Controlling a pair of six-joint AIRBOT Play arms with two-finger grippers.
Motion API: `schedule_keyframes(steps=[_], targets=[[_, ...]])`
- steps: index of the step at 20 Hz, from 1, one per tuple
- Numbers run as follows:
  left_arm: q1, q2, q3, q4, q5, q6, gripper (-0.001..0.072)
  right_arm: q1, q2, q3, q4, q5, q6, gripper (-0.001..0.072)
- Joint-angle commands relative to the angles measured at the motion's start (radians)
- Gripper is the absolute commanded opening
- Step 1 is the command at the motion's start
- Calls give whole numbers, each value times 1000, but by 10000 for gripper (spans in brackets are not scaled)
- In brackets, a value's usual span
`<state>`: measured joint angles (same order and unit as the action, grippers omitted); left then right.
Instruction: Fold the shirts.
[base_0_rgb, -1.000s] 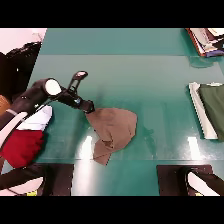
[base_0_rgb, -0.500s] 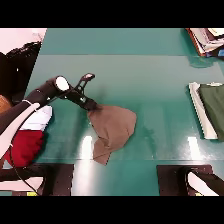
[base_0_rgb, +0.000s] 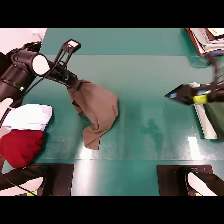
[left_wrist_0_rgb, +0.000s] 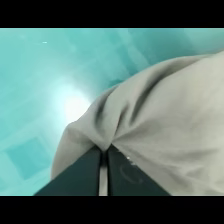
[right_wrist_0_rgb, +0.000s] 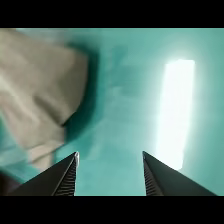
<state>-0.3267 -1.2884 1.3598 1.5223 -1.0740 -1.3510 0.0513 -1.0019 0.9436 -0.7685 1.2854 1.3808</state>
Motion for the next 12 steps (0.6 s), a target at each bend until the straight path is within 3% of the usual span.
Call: schedule_keyframes(steps=[1, 6, 7, 8, 12], targets=[[1, 17, 15, 32, -21, -42, 31, 85, -99, -194, 243, -186, -117, 471], [1, 17, 14, 13, -39, -60, 31, 378, -391, -86, 315, -346, -197, 474], [1, 17, 14, 11, -46, -65, 31, 420, -460, -35, 333, -342, -213, 511], [1, 17, 14, 11, -53, -64, 31, 452, -518, 12, 346, -339, -214, 606], [1, 17, 14, 11, -80, -64, 31, 529, -688, 172, 357, -303, -216, 604]])
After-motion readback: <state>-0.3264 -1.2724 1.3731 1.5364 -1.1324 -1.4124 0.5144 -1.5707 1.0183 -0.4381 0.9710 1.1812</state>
